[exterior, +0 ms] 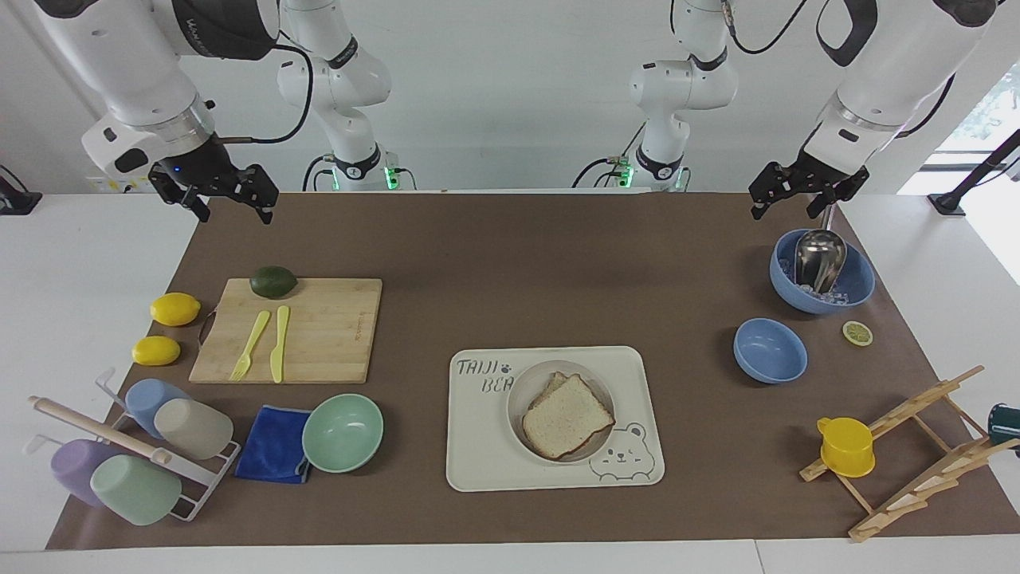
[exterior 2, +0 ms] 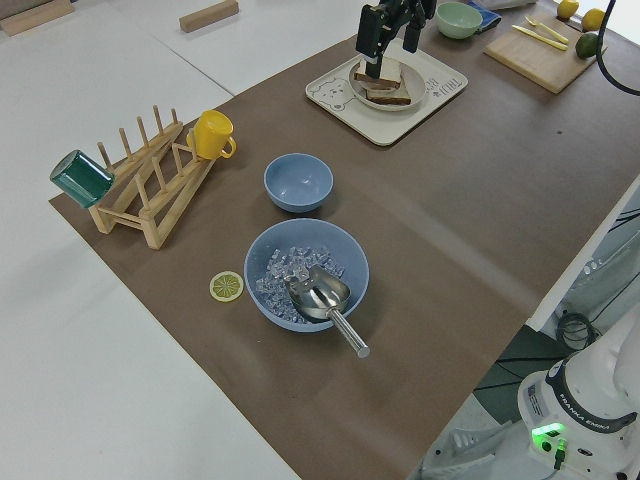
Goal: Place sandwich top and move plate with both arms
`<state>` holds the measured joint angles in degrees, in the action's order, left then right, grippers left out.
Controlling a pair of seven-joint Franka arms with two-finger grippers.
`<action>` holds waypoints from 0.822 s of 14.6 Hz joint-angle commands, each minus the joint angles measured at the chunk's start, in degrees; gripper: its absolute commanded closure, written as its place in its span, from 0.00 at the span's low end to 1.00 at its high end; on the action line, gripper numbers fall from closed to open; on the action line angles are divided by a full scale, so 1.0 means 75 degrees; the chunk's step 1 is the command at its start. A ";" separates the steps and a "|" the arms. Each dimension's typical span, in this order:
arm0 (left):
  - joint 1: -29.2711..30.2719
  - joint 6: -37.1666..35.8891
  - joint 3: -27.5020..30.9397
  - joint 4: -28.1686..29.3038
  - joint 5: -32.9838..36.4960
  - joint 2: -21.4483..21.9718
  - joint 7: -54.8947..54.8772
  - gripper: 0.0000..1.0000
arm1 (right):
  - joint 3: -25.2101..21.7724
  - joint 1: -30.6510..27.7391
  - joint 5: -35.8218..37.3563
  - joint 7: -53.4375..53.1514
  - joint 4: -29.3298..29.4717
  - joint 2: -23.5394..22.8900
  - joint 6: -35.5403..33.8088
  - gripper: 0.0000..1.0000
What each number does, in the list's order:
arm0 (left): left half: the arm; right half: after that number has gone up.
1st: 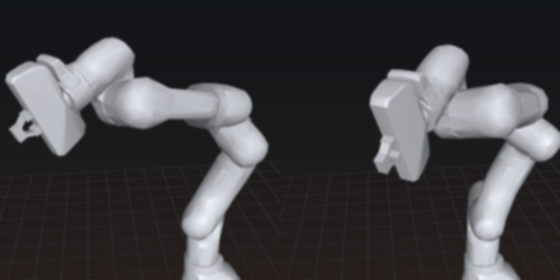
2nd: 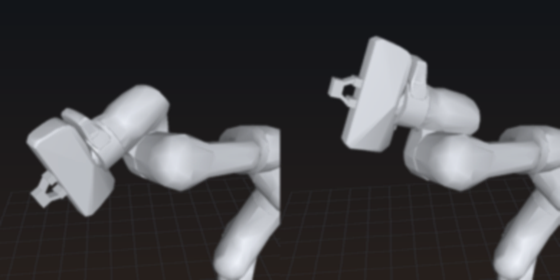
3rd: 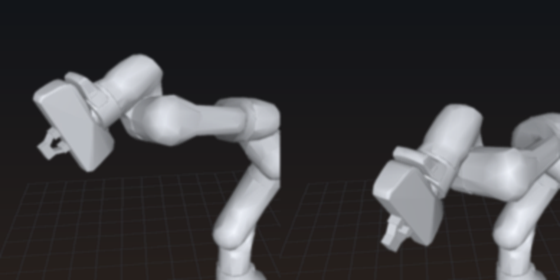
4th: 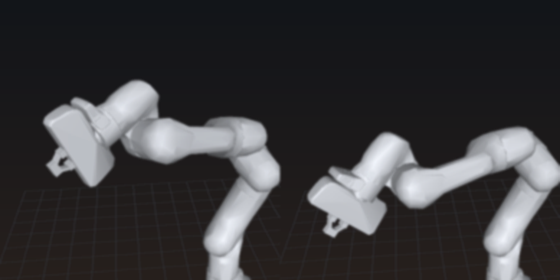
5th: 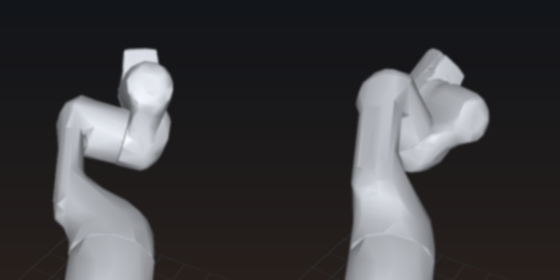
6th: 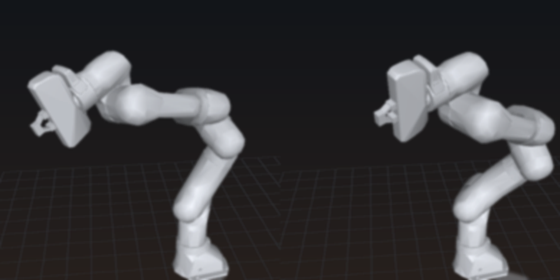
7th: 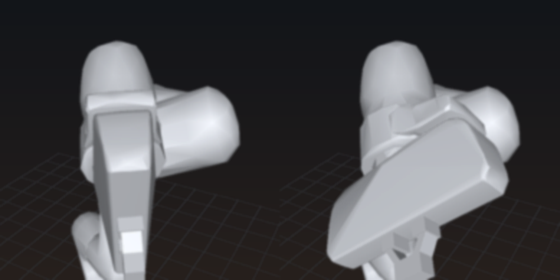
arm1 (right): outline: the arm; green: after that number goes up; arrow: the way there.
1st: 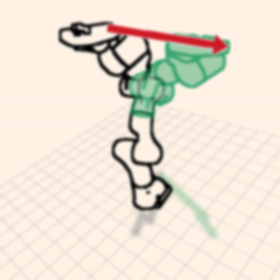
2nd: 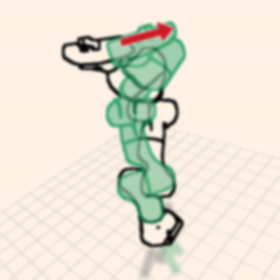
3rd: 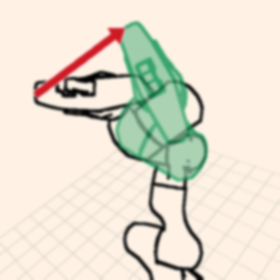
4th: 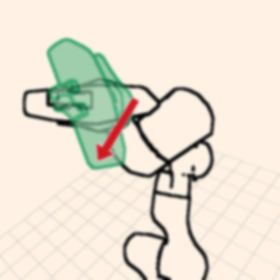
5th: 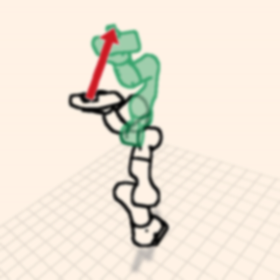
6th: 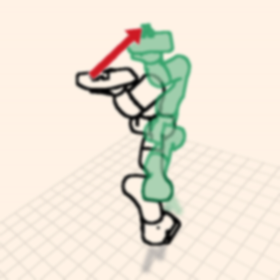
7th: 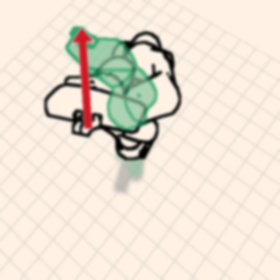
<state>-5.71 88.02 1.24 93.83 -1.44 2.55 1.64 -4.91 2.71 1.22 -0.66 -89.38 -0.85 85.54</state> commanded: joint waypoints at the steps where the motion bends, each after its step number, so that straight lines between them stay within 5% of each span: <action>1: -0.0106 0.0030 0.0070 -0.0101 0.0156 -0.0024 -0.0089 0.00 | 0.0022 -0.0080 -0.0128 0.0193 -0.0095 0.0102 -0.0026 0.00; 12: -0.0118 0.0065 0.0058 -0.0054 0.0156 -0.0012 -0.0031 0.00 | 0.0022 -0.0080 -0.0128 0.0193 -0.0095 0.0102 -0.0026 0.00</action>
